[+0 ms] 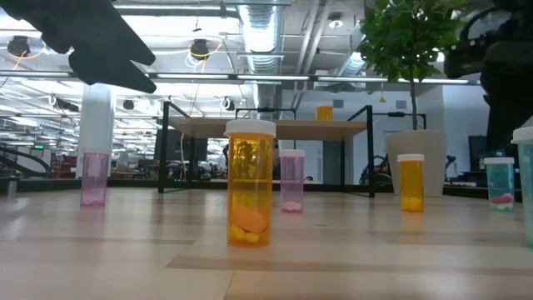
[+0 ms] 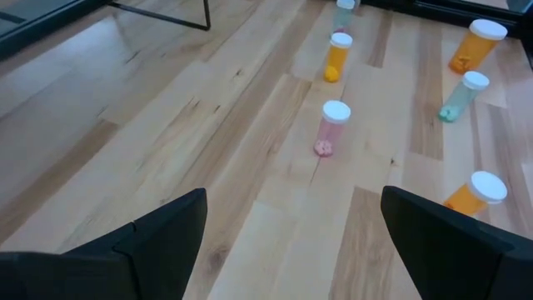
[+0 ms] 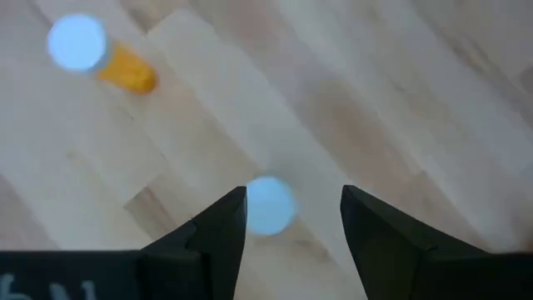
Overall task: Pick and place medicine bottles onto shelf by color
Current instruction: Put the top right small blue pill bottle on the shelf
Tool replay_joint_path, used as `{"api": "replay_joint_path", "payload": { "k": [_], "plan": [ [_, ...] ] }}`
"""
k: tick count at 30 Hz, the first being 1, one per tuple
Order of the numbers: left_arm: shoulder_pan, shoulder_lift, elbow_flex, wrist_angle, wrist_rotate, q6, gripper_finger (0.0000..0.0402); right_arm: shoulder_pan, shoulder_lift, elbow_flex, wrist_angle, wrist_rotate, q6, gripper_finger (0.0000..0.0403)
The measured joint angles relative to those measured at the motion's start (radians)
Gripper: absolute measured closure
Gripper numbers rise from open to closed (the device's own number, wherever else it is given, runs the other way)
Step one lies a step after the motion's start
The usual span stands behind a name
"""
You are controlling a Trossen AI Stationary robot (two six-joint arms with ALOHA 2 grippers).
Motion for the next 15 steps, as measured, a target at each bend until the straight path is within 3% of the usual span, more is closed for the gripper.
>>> {"api": "replay_joint_path", "payload": {
  "k": [7,15],
  "plan": [
    [0.000,0.000,0.000,0.000,0.002,0.000,0.0056,-0.009,-0.165,-0.129,0.162,0.010,-0.001,0.0189],
    [0.000,0.000,0.000,0.002,0.001,0.000,0.0056,0.028,-0.199,-0.132,0.169,0.001,0.022,0.0187]
  ]
}}
